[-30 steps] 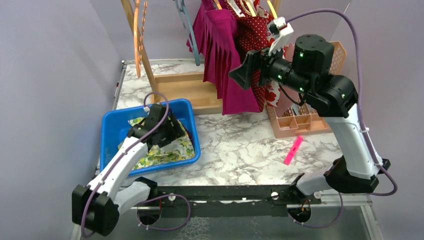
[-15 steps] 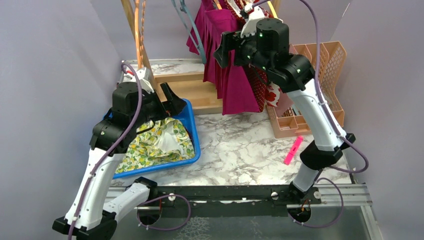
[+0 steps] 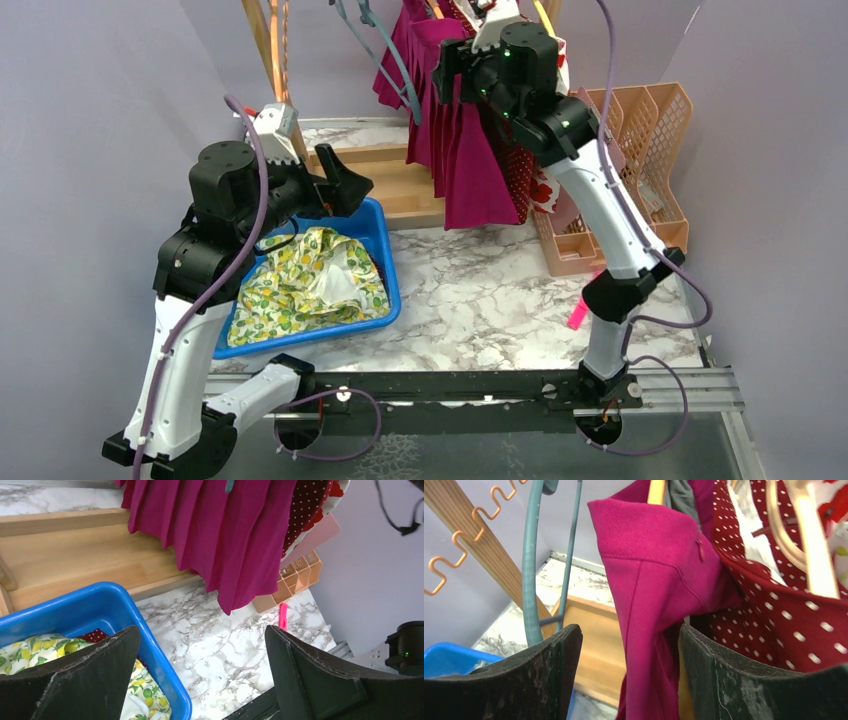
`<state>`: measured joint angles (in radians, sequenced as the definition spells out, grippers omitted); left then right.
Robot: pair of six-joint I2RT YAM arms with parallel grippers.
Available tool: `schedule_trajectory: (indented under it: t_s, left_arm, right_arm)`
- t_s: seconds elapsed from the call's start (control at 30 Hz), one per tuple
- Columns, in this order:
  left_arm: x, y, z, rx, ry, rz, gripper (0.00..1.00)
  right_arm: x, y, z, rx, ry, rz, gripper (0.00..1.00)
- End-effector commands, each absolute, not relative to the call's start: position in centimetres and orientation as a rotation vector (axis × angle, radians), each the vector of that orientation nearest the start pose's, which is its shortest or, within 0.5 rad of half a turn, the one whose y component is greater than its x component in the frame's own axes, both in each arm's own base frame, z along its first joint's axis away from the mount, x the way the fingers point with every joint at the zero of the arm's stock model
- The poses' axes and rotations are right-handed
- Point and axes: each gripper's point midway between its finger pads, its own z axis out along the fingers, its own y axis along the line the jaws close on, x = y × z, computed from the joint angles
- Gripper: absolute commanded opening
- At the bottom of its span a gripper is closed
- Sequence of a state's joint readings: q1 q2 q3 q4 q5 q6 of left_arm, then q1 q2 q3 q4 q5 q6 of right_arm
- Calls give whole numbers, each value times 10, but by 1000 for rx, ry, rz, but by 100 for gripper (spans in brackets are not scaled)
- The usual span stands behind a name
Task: Remove the skirt from the hanger
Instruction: Pick up the hanger from the clothesline.
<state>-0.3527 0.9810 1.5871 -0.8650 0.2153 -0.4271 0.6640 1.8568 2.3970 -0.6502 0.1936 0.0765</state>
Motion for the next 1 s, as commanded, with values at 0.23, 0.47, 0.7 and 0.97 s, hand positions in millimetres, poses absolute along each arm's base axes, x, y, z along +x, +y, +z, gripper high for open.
schedule_trajectory:
  t_s: [0.23, 0.47, 0.7, 0.97]
  left_arm:
    - [231, -151, 442, 221, 1839, -742, 98]
    - [232, -143, 453, 224, 1804, -690, 98]
    - [237, -146, 467, 231, 1785, -692, 98]
    - [245, -150, 471, 229, 1789, -706, 98]
  right_arm:
    - [479, 321, 480, -331, 1509, 357, 51]
    - [488, 324, 477, -335, 1483, 332, 17]
    - [471, 316, 524, -257, 1385, 420, 1]
    - [433, 282, 607, -135, 1170, 484, 1]
